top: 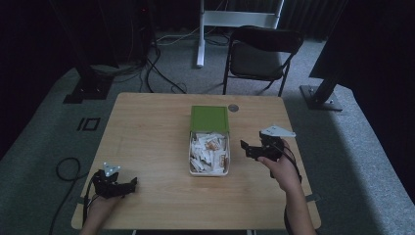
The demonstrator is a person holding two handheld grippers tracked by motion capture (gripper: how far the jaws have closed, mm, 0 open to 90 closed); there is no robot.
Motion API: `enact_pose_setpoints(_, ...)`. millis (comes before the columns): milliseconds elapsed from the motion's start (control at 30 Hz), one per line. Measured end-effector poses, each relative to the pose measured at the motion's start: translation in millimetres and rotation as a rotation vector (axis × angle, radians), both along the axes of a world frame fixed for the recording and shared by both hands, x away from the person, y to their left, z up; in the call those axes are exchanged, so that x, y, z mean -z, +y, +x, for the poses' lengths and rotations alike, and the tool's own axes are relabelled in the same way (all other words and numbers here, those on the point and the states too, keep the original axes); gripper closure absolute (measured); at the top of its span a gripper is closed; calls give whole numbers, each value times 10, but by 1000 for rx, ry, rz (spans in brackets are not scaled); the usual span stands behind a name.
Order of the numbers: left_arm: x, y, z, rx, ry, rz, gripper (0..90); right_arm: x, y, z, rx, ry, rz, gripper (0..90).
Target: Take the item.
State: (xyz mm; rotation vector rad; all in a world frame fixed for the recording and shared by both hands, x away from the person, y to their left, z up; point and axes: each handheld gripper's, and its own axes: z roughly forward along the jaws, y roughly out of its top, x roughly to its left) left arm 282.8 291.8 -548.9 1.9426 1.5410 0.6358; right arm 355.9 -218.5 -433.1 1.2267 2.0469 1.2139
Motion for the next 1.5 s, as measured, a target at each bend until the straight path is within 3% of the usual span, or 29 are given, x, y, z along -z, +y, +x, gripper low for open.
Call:
enact_pose_setpoints(533,1,-1,0,-2,-2,-1,21,-87,420,64,-86,-1,-10,166)
enact_pose_setpoints(867,0,1,0,0,-1,2,21,-60,667,108,-144,16,-24,177)
enact_pose_setpoints(1167,1,-2,0,-2,-1,-2,21,30,846,160,-186,47,-46,250)
enact_pose_setpoints(1333,1,-1,0,-2,-1,-2,21,85,904,182,-220,65,-64,374)
enact_pose_setpoints(1500,0,0,0,-1,0,-1,21,124,958,196,-231,85,-90,386)
